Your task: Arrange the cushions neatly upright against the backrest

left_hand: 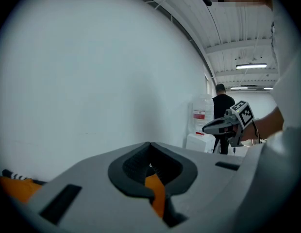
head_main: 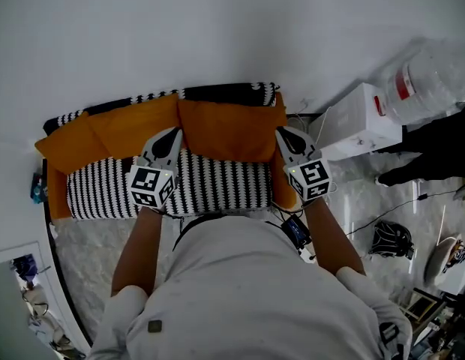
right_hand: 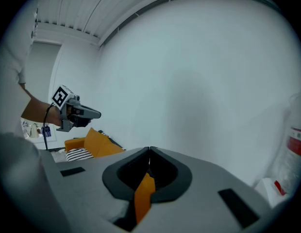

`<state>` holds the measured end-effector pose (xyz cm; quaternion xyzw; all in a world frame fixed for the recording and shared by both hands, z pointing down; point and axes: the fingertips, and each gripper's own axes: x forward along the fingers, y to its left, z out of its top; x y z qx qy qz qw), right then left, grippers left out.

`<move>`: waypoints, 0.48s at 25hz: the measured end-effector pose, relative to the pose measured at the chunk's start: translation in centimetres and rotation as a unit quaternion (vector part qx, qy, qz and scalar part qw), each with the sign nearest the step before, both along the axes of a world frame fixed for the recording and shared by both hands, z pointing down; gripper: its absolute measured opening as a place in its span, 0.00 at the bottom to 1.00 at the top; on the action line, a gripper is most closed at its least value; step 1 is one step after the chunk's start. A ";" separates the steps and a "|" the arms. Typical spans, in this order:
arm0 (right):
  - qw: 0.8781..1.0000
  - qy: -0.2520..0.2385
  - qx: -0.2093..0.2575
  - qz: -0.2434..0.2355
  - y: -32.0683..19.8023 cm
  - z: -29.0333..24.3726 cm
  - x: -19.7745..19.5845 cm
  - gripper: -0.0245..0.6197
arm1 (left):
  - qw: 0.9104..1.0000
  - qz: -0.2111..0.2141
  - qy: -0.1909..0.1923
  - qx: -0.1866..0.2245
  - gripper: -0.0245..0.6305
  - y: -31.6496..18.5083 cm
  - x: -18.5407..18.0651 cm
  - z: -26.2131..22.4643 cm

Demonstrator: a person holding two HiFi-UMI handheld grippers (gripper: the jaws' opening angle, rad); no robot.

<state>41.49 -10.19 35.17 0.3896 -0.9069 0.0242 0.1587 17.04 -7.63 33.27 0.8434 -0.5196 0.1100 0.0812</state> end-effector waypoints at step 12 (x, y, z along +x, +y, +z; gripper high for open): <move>0.998 -0.017 -0.016 -0.057 9.5 1.8 3.0 0.08 | 0.999 -0.036 -0.009 -0.017 0.05 12.1 5.2 1.2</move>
